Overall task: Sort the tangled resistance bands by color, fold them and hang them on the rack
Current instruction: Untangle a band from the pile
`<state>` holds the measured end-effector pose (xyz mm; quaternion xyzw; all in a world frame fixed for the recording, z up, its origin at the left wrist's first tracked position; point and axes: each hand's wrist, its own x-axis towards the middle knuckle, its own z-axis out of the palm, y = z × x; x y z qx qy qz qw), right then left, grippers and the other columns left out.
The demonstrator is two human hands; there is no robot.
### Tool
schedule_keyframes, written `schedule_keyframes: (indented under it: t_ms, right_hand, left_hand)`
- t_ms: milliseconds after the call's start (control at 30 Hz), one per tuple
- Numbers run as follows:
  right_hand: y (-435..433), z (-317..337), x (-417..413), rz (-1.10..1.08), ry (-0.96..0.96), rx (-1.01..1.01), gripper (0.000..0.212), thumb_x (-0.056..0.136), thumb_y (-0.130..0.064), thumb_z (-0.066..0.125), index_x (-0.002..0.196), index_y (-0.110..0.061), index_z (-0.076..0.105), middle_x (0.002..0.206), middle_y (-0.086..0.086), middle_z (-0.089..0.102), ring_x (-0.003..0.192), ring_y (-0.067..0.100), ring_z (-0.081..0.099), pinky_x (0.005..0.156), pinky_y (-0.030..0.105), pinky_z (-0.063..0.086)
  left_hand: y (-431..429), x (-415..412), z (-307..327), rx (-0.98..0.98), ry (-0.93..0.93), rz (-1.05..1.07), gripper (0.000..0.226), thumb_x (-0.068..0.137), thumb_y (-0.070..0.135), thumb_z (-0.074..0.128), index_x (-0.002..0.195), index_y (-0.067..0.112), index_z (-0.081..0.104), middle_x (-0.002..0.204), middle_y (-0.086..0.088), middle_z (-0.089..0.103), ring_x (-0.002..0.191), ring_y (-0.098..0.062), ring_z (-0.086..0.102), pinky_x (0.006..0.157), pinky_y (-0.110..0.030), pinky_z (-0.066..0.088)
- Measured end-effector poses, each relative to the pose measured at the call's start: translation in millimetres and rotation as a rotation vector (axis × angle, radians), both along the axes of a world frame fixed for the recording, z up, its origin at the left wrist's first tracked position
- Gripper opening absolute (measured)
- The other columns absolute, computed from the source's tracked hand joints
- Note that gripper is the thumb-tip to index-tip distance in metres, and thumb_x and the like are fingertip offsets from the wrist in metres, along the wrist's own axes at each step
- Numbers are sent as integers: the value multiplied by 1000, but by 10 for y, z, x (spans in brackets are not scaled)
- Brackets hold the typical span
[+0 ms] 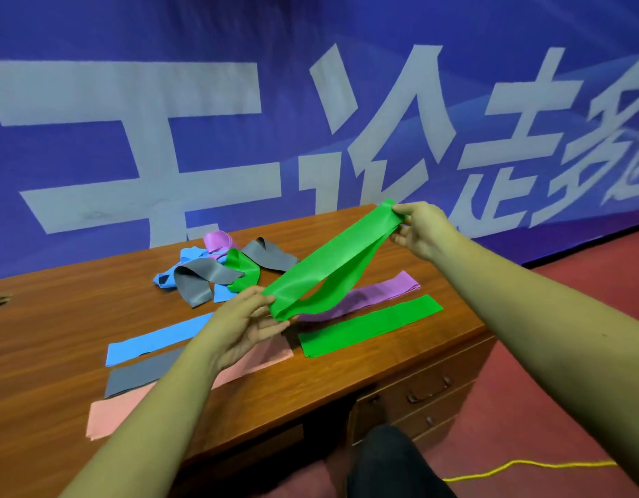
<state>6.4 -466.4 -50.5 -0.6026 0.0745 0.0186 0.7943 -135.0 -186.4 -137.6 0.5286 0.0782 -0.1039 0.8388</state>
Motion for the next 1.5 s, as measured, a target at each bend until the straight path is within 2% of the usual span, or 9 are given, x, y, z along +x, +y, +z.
schedule_keyframes:
  t_ms: [100, 167, 367, 533, 700, 800, 967, 1367, 1500]
  right_hand:
    - [-163, -113, -37, 9, 19, 10, 11, 95, -7, 49, 89, -10, 57, 84, 5, 66, 75, 18, 64, 69, 32, 51]
    - [-289, -194, -54, -13, 34, -19, 9, 94, -7, 50, 90, -11, 57, 84, 4, 66, 72, 17, 64, 64, 31, 50]
    - [-633, -557, -131, -59, 83, -109, 10, 93, -3, 52, 101, -4, 59, 90, 11, 66, 74, 21, 65, 60, 30, 50]
    - [-823, -981, -235, -92, 130, -332, 8, 90, 0, 57, 93, -3, 64, 87, 15, 63, 67, 20, 62, 48, 24, 53]
    - [-938, -1320, -252, -81, 103, -587, 21, 89, -1, 61, 70, -11, 60, 72, 9, 57, 57, 17, 53, 41, 20, 47]
    - [-963, -1502, -179, -79, 74, -779, 20, 85, -5, 64, 69, -16, 61, 77, 7, 62, 65, 17, 56, 55, 27, 47]
    - [-954, -1608, -77, -119, 26, -1023, 13, 86, -13, 58, 78, -14, 68, 89, 7, 70, 88, 23, 63, 82, 35, 51]
    - [-906, -1939, -104, -298, -154, -1244, 19, 93, -20, 53, 106, -13, 65, 106, 9, 65, 101, 27, 60, 87, 39, 49]
    - [-884, -1969, -110, -331, -207, -1324, 14, 93, -16, 56, 107, -15, 53, 109, 10, 59, 106, 27, 55, 88, 38, 45]
  left_hand:
    - [-89, 55, -61, 22, 73, 35, 16, 92, 1, 56, 83, 13, 53, 90, -15, 73, 74, -24, 71, 56, -24, 57]
    - [-121, 97, -118, 122, 80, 43, 11, 90, 1, 60, 85, 11, 59, 85, -11, 70, 71, -18, 64, 48, -20, 51]
    - [-198, 238, -232, 221, 77, 87, 17, 98, 8, 51, 105, 8, 67, 99, -12, 72, 76, -14, 67, 52, -21, 51]
    - [-183, 267, -413, 796, -48, 89, 16, 93, 8, 60, 107, 16, 64, 99, -17, 71, 83, -25, 67, 83, -47, 57]
    - [-278, 174, -532, 1147, -144, 81, 4, 88, 12, 66, 88, 14, 63, 78, -10, 69, 65, -20, 64, 59, -28, 48]
    - [-344, 132, -668, 1135, -151, 105, 7, 88, 8, 66, 85, 15, 64, 66, -8, 66, 52, -14, 61, 59, -32, 49]
    - [-513, 127, -791, 998, -56, 222, 18, 91, 13, 64, 105, 12, 53, 77, -10, 68, 55, -14, 69, 61, -31, 52]
    - [-785, 34, -965, 1074, -202, 490, 15, 88, 15, 68, 91, 15, 53, 69, -2, 65, 53, -7, 64, 57, -17, 39]
    - [-810, 28, -962, 1164, -226, 432, 4, 92, 16, 62, 90, 19, 60, 76, -2, 66, 63, -8, 63, 54, -8, 36]
